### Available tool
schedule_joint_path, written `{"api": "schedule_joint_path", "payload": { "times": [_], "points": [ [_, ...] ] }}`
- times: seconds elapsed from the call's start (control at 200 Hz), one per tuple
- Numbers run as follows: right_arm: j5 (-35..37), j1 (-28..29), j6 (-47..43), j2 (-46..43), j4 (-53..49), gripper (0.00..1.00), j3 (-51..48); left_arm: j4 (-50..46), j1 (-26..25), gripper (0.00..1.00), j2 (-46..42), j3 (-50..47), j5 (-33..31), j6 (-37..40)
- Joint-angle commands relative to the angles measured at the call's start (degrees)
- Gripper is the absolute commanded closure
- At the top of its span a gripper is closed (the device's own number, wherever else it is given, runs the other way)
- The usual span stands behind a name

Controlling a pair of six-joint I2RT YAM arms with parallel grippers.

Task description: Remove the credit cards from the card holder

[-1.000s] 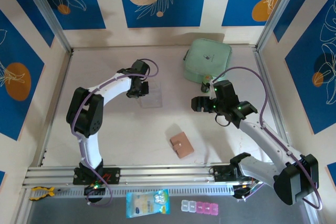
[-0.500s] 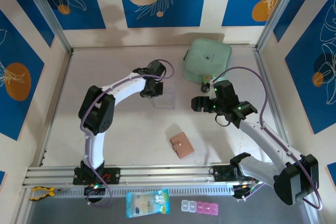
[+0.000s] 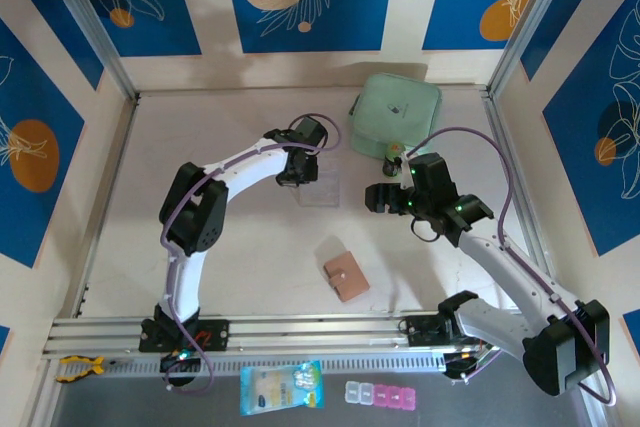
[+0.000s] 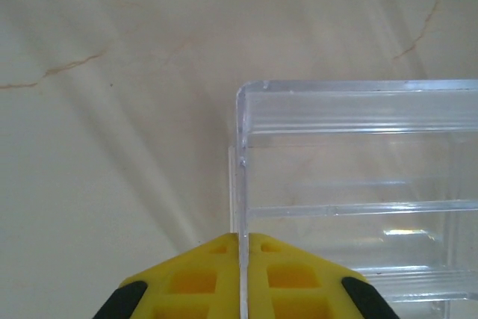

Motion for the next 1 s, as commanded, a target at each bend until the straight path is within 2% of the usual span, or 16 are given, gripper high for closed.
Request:
{"api": "schedule_joint_path", "payload": {
  "times": [0.0, 0.26, 0.515, 0.72, 0.84, 0.995],
  "points": [
    [0.5, 0.1, -0.2, -1.1, -0.7, 0.13, 0.7, -2.5, -0.2, 0.89, -1.6, 0.0, -3.3, -0.9],
    [0.3, 0.2, 0.3, -1.5, -1.2, 0.13, 0.7, -2.0, 0.2, 0.88, -3.2, -1.6, -4.0, -1.5],
    [0.2, 0.6, 1.5, -1.9, -2.9, 0.13, 1.5, -1.4, 0.2, 0.77, -5.1, -2.0, -2.1, -1.7],
    [-2.2, 1.7, 5.7, -1.3, -7.4, 0.16, 3.0, -1.9, 0.4, 0.75, -9.3, -2.2, -0.5, -0.9],
    [-5.0, 4.5, 8.3, 0.1, -10.3, 0.18, 3.0, -1.8, 1.0, 0.73, -12.9, -3.9, 0.9, 0.4],
    [-3.8, 12.6, 9.7, 3.2, -14.1, 0.18, 2.9, -0.1, 2.9, 0.67, -18.3, -8.4, 4.5, 2.3]
  ]
}}
